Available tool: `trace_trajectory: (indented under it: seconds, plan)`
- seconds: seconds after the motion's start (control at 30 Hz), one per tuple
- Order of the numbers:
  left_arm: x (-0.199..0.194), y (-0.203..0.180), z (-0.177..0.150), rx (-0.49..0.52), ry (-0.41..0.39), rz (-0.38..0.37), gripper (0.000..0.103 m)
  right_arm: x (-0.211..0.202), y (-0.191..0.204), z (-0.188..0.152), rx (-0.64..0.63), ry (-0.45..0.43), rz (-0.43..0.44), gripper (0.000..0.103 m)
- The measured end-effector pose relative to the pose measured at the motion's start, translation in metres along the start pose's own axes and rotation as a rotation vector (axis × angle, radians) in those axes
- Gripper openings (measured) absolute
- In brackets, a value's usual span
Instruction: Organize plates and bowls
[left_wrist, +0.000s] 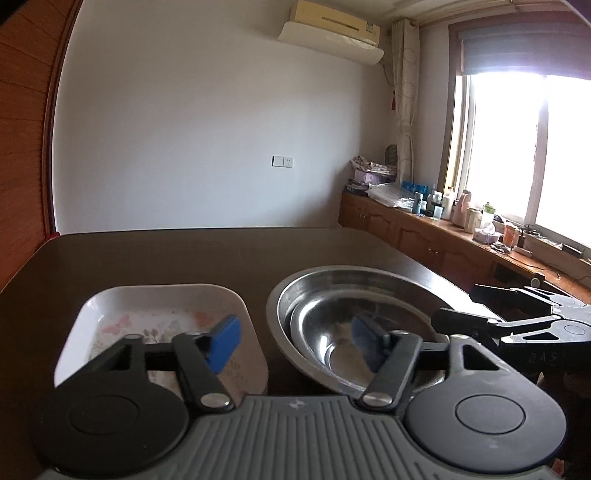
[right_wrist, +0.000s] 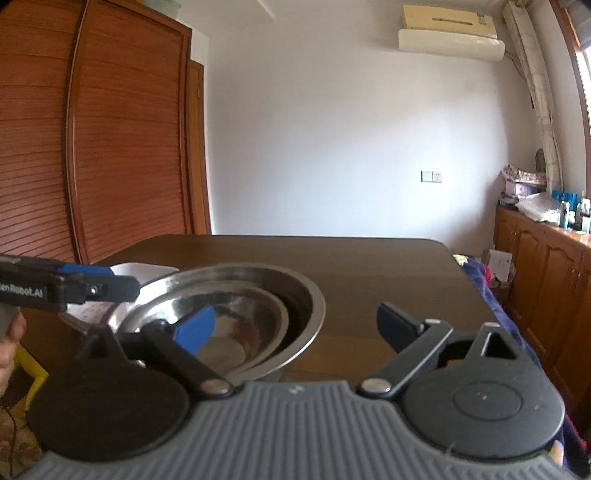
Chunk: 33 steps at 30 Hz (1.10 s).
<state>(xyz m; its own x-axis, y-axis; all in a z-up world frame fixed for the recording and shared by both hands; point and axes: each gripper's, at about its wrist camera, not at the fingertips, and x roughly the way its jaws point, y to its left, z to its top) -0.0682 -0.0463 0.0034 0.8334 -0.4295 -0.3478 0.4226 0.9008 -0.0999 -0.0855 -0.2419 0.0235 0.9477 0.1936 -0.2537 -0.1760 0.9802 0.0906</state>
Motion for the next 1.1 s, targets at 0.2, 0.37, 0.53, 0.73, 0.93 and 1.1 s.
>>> trace_trajectory:
  seconds: [0.2,0.37,0.53,0.73,0.93,1.1]
  plan:
    - [0.006,0.000,-0.006,-0.018,0.013,-0.021,0.070,0.002,-0.001,-0.008,0.044,-0.006,0.010,0.094]
    - [0.012,-0.002,-0.009,-0.022,0.020,-0.021,0.066,0.005,-0.002,-0.013,0.063,0.003,0.016,0.091]
    - [0.012,-0.004,-0.013,-0.019,0.024,-0.018,0.062,0.008,-0.003,-0.016,0.091,0.018,0.023,0.083]
    - [0.014,-0.003,-0.014,-0.022,0.036,-0.017,0.054,0.010,-0.009,-0.017,0.137,0.025,0.037,0.073]
    - [0.017,-0.004,-0.014,-0.024,0.037,-0.015,0.052,0.013,-0.011,-0.016,0.162,0.030,0.062,0.056]
    - [0.018,-0.003,-0.013,-0.044,0.031,-0.002,0.052,0.015,-0.006,-0.013,0.145,0.038,0.057,0.033]
